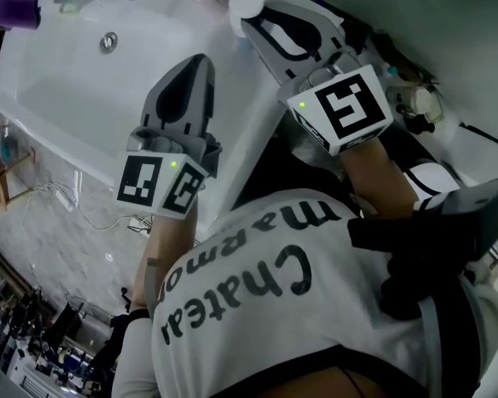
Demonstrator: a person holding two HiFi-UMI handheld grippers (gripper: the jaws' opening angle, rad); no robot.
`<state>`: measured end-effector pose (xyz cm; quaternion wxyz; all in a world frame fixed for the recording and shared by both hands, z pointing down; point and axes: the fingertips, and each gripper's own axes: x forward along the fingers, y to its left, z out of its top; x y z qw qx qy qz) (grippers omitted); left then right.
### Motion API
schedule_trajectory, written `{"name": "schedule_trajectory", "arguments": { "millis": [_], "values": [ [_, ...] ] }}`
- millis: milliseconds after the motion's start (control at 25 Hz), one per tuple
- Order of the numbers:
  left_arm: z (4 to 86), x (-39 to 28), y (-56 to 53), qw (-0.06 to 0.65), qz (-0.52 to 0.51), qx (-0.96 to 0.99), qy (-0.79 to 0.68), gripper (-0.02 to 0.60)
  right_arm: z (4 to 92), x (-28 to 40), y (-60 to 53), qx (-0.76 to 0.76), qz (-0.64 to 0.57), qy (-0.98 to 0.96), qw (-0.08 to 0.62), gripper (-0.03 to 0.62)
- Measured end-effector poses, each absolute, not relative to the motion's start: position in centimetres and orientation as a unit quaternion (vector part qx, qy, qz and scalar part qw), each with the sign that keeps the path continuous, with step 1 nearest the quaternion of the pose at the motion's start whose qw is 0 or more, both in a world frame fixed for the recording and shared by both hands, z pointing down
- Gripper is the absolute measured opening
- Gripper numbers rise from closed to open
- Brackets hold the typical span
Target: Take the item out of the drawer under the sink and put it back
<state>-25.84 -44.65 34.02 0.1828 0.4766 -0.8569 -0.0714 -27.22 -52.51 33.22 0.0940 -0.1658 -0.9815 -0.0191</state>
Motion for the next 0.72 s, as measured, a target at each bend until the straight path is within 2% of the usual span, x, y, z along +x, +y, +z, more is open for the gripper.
{"name": "schedule_trajectory", "arguments": {
  "millis": [720],
  "values": [
    [32.7, -23.9, -43.2, 0.168, -0.092, 0.443, -0.876, 0.005, 33.3, -25.3, -49.9, -0.205, -0.028, -0.974, 0.088, 0.084]
  ]
}}
